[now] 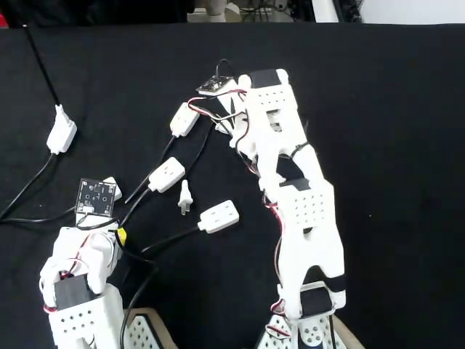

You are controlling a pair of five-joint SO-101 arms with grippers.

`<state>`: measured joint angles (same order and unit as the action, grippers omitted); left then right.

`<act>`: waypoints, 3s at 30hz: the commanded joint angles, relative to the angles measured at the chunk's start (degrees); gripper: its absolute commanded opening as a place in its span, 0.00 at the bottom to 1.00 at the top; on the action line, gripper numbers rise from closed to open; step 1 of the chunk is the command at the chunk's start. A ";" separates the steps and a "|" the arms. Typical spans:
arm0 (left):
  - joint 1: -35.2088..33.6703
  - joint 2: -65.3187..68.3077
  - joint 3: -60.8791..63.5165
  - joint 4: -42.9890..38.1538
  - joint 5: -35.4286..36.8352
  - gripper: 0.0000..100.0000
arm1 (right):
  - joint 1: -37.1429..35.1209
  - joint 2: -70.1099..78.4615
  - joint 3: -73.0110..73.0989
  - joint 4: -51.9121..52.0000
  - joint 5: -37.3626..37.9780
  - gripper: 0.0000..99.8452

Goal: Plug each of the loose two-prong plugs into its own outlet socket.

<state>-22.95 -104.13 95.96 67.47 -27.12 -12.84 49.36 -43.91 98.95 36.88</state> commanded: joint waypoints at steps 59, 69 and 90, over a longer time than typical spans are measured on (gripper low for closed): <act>-0.75 -0.35 -0.13 -0.18 -0.44 0.24 | 0.44 -25.10 34.59 -7.47 5.36 0.01; -0.75 -0.35 -0.13 -0.18 -0.44 0.24 | -0.62 -20.97 34.15 -8.09 5.27 0.27; -0.75 -0.35 -0.13 -0.18 -0.44 0.24 | 1.41 -12.44 32.75 -7.91 5.27 0.10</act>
<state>-22.95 -104.13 95.96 67.47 -27.12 -12.13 35.30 -12.18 91.56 41.80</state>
